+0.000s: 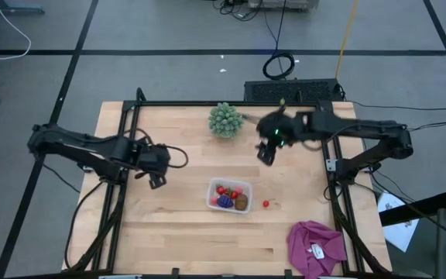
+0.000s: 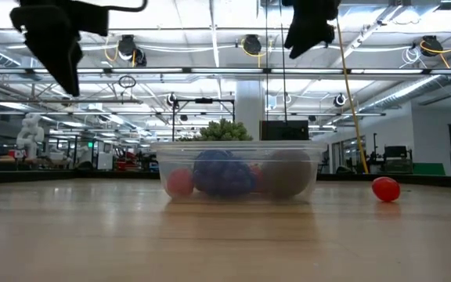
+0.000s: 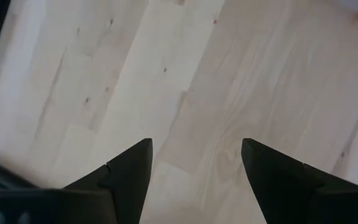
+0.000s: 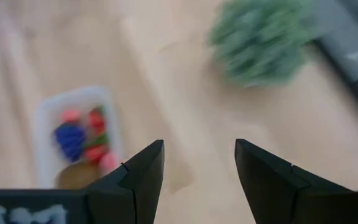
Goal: Pick and placing Produce into tupperware
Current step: Put the red cherry into the bin
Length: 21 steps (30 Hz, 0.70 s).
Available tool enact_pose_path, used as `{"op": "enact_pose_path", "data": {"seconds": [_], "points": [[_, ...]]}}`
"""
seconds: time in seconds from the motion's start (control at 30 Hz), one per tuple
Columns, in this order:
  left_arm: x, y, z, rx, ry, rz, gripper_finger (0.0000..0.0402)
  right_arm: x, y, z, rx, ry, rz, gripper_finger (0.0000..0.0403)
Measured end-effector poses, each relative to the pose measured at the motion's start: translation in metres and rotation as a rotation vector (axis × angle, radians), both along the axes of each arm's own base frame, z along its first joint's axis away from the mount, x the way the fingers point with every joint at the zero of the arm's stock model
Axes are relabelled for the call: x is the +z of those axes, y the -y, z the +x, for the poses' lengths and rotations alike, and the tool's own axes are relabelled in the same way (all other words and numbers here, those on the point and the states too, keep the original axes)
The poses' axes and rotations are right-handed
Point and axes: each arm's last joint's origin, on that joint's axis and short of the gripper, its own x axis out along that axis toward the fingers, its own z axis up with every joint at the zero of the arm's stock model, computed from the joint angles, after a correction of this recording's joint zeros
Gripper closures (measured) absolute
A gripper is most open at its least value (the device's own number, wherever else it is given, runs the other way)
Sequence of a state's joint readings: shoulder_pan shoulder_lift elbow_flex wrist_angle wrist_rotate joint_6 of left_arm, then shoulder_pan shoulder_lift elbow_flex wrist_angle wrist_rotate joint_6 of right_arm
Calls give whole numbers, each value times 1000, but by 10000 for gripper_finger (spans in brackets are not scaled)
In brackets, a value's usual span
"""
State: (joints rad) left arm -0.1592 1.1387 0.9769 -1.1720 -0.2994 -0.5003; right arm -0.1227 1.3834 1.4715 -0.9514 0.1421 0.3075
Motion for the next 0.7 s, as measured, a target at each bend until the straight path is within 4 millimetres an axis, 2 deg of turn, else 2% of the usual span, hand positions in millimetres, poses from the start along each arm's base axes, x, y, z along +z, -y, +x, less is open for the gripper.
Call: {"op": "enact_pose_path", "data": {"seconds": [0.2, 0.37, 0.53, 0.7], "points": [[-13, -3, -22, 7, 74, -22, 149, -69, -35, 9, 127, -18, 231, 213], [-18, -4, -23, 1, 89, -24, 149, -109, -56, 3, 132, -48, 462, 213], [-16, -3, -19, -3, 131, -31, 149, -130, -76, 0, 134, -31, 619, 213], [-16, -3, -17, -2, 152, -35, 149, -137, -93, -5, 174, -46, 631, 213]]}}
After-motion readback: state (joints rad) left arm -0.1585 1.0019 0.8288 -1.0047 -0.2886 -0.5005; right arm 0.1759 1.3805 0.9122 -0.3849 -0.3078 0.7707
